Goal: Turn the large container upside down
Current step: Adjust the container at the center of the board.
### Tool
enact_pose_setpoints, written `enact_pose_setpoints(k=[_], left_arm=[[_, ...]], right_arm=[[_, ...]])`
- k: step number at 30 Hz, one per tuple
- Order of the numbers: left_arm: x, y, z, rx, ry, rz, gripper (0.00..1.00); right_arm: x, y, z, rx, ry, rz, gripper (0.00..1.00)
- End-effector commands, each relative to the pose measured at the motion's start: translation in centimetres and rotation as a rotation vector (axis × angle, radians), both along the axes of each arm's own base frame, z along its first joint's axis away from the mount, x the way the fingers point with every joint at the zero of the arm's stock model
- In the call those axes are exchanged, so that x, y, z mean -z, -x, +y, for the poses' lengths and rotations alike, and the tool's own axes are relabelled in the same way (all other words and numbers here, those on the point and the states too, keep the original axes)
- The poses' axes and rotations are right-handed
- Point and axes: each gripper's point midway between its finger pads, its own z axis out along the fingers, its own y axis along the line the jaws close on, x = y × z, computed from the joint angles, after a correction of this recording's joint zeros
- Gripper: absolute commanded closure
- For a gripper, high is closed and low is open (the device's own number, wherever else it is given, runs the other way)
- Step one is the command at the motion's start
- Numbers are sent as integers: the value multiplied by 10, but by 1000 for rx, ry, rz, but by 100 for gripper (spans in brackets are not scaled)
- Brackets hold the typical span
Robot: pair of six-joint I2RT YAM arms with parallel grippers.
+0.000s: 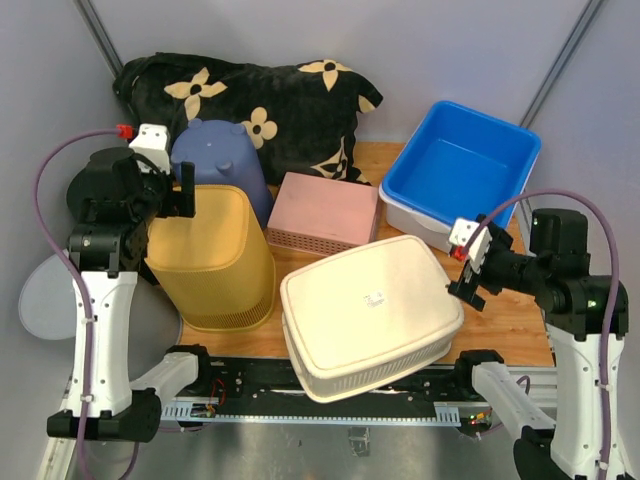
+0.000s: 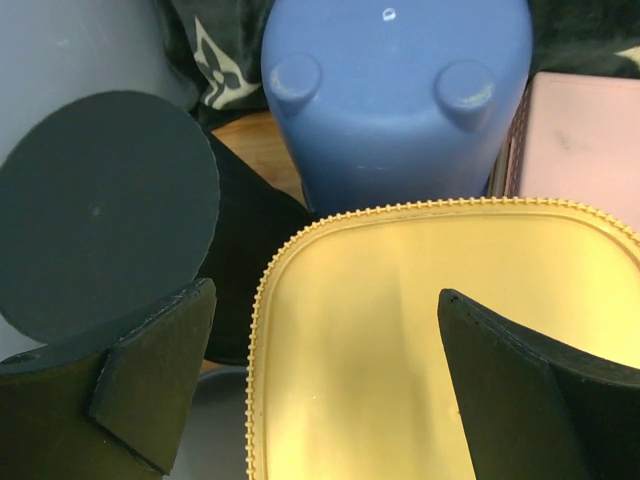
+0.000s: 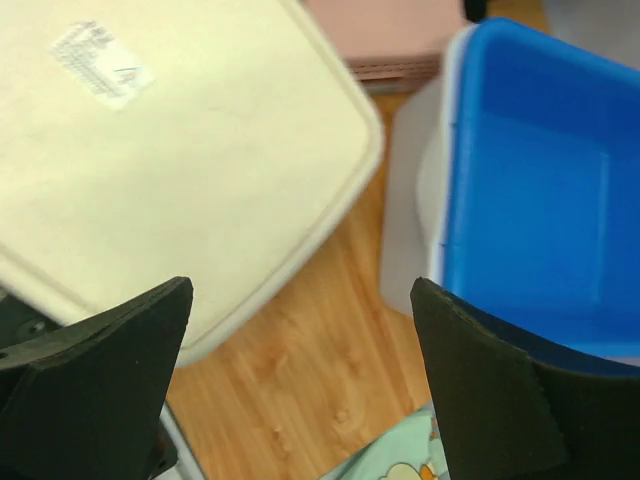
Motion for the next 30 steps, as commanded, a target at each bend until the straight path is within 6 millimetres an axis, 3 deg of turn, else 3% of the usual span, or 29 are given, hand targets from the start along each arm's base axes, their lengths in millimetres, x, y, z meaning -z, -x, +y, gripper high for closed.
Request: enact_pose_setpoints(k=[1,6,9,13,16,18,20,22,25,30], left_arm=[[2,2,2,-3,27,2,2],[0,22,-21,157,88,16,2],[0,31,-27,191,99,34,2],[2,36,-30,204,103,42,2],[8,41,-42,279,126,72,1],[9,54,-76,485,191,133,1],[13,81,-109,685,233,258,3],[3,86,-116,711,190,245,3],[-5,87,-111,689,136,214,1],[25,74,-125,703,198,356,3]], right_arm=[[34,72,20,-238,-23,268,6],[107,77,-45,-138,333,436,7],[120,76,-64,-85,396,530,10],[116,78,-63,-84,378,464,8],[127,85,-63,-93,379,495,7],[139,90,-59,-117,357,542,8],[146,93,-46,-163,291,567,9],[146,94,-28,-212,198,575,8],[138,94,-7,-276,129,591,8],[125,72,19,-230,-20,532,8]])
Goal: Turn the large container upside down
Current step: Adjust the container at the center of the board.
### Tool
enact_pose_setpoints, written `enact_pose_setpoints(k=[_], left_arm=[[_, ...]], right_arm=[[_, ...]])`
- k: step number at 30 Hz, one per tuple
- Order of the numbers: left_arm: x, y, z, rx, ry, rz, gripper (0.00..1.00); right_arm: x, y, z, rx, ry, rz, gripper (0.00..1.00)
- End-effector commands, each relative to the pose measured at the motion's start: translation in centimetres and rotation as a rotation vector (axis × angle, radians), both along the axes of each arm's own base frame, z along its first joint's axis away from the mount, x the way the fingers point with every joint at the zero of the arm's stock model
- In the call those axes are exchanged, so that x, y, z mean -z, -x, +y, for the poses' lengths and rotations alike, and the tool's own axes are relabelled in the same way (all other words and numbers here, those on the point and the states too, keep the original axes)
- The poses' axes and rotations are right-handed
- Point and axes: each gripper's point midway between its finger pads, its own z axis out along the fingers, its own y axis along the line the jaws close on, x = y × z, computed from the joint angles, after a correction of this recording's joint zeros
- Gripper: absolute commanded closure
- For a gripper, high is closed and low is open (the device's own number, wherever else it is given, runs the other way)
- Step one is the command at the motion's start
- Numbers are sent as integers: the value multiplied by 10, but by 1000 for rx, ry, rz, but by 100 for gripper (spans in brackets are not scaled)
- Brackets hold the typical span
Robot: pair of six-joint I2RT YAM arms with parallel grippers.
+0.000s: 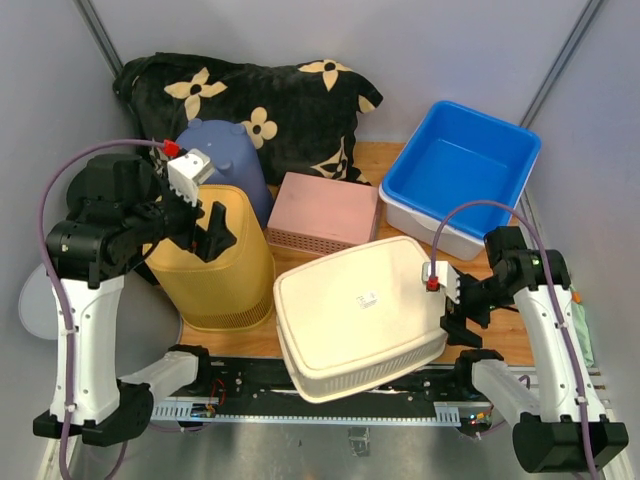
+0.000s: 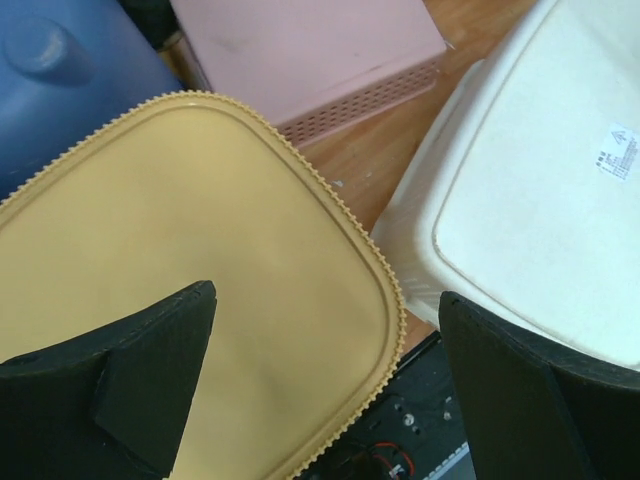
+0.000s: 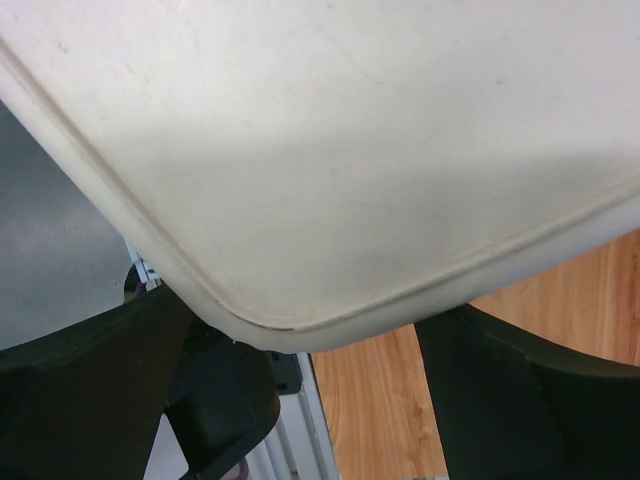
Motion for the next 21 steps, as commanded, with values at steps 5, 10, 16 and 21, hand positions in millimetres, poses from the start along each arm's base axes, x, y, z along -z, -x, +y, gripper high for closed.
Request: enact_pose_setpoints(k=[5,10,16,21], left_arm=[[18,-3,-33,84,-16,112,3],[20,-9,-39,93,2,121,3],[24,-22,-26,-4,-36,91,3],[36,-35,3,-175,-122,41,3]], right_arm=[[-9,-40,30,151,-91,-120,8],[-4,-47,32,161,-61,-76,8],[-7,-70,44,167,-30,-103,8],[-5,-68,6,137,187,-153,7]])
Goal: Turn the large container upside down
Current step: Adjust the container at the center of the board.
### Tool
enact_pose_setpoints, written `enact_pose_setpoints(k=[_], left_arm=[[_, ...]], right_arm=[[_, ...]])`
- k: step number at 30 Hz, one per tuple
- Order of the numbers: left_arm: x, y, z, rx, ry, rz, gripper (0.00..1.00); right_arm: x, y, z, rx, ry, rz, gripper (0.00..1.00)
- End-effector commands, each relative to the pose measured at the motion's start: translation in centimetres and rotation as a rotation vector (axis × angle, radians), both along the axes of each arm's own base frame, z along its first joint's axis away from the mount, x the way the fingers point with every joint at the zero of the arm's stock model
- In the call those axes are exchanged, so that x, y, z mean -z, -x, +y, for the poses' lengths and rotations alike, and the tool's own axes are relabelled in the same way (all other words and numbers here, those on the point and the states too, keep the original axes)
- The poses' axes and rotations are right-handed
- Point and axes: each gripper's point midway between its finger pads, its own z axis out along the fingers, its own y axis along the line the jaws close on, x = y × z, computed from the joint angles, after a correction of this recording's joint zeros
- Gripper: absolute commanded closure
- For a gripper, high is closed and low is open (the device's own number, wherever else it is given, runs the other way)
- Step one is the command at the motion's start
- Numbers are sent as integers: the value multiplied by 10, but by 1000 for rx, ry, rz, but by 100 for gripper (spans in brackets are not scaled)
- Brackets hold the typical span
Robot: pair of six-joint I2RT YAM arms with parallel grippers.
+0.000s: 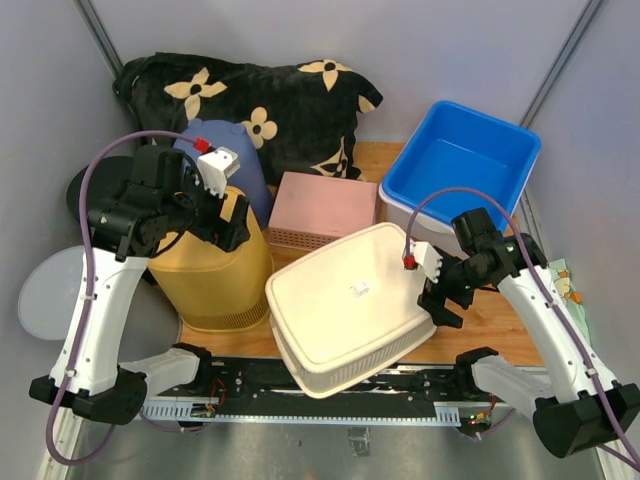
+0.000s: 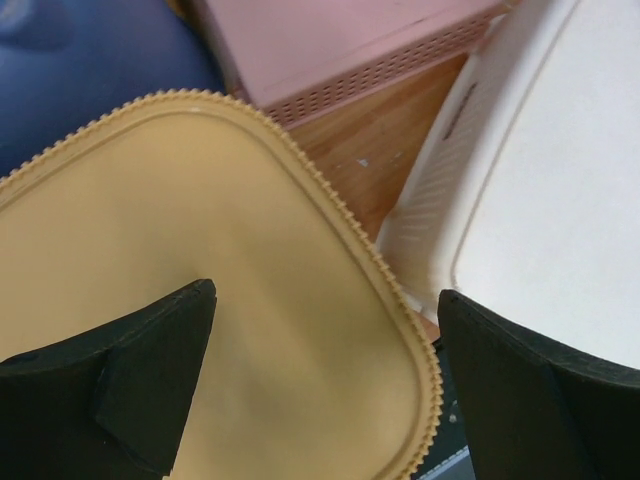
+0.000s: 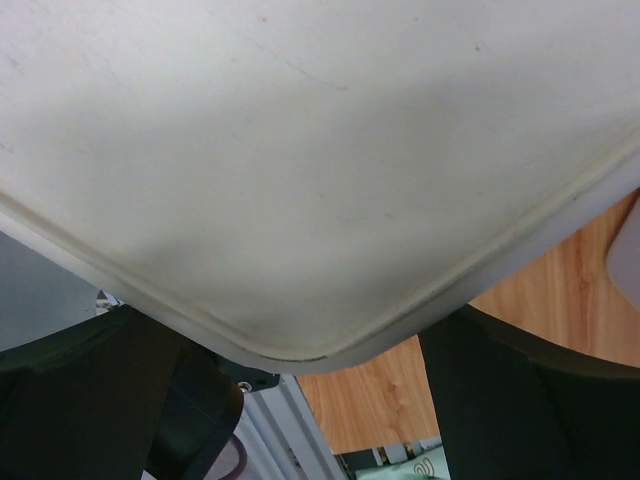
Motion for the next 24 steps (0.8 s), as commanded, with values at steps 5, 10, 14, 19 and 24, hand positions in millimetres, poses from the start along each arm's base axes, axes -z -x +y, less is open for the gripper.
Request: enact_pose_setpoints(k=[5,10,14,19,24], left_arm=[[18,-26,53,-290,-169,-101,3],[-9,-47,121,-640,-282,-258,1],[-26,-46,135,-749,-233,-293,1],[-29,-41,138,-738,-116,-266,1],[-22,-35,130,-674,-80,-236,1]], right_arm=[[-15,-3,-39,-11,183,-148,5],[-24,6,-51,3,200,-177,5],[-43,5,-44,-16,154,-229,4],[-92,-12,-19,-48,17,-349,5],[-124,-28,-3,-80,-52,-385,5]])
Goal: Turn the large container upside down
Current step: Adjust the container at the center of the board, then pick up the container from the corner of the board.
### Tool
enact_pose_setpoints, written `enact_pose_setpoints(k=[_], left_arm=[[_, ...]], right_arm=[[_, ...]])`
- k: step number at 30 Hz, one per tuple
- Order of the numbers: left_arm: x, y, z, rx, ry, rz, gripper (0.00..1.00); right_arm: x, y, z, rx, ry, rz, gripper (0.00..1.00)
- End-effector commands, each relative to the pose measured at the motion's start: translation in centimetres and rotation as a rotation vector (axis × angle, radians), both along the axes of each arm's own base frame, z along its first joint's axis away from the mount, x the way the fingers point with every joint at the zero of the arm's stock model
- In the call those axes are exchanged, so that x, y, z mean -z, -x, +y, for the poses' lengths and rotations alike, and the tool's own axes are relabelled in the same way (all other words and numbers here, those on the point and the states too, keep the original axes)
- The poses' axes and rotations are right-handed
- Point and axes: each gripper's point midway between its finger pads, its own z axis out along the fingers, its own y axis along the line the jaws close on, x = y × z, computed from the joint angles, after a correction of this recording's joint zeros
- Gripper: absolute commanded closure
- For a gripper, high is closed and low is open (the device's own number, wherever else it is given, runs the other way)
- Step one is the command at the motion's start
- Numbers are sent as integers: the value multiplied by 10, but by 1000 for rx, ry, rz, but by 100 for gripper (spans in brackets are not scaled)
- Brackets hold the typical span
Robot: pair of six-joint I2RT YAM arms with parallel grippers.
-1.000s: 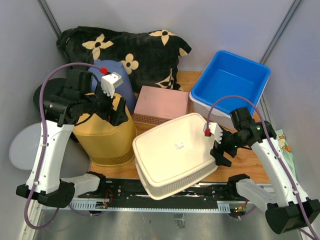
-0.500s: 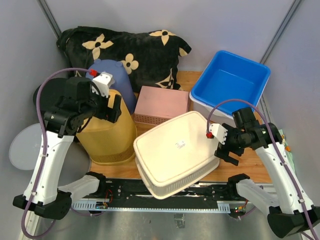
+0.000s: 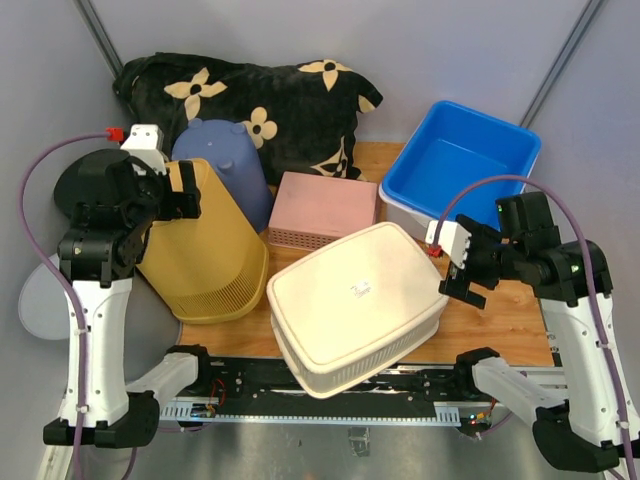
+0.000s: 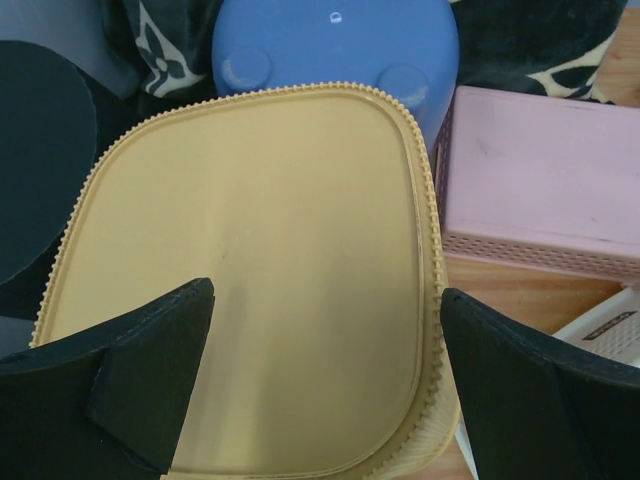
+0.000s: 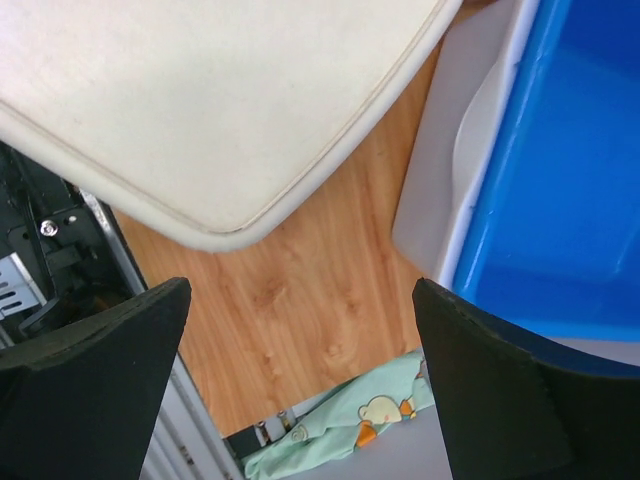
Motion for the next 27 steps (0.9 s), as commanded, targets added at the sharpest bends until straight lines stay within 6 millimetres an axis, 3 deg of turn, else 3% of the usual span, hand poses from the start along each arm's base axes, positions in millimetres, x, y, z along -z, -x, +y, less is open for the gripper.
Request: enact_pose_setpoints(k=[1,4,9,15,21,27], left_arm=[[20,10,16,-32,-49,82,1],[23,11,19,-44,-59,88,1],[32,9,16,-22,-52,110,1],[47,9,5,37,-29,146,1],[62,21,-3,105,-36,165,1],[95,37,-16,191,-14,219,1]], right_arm=[[-20,-8,16,-53,-70,9,5],[-21,-24,18,-34,-68,5,6],[-16,-107,-1,231,-31,-226,7],[2,-172,-29,480,41,-392,9],[3,-187,-27,468,54,-418,9],[16,-202,-25,446,107,-364,8]])
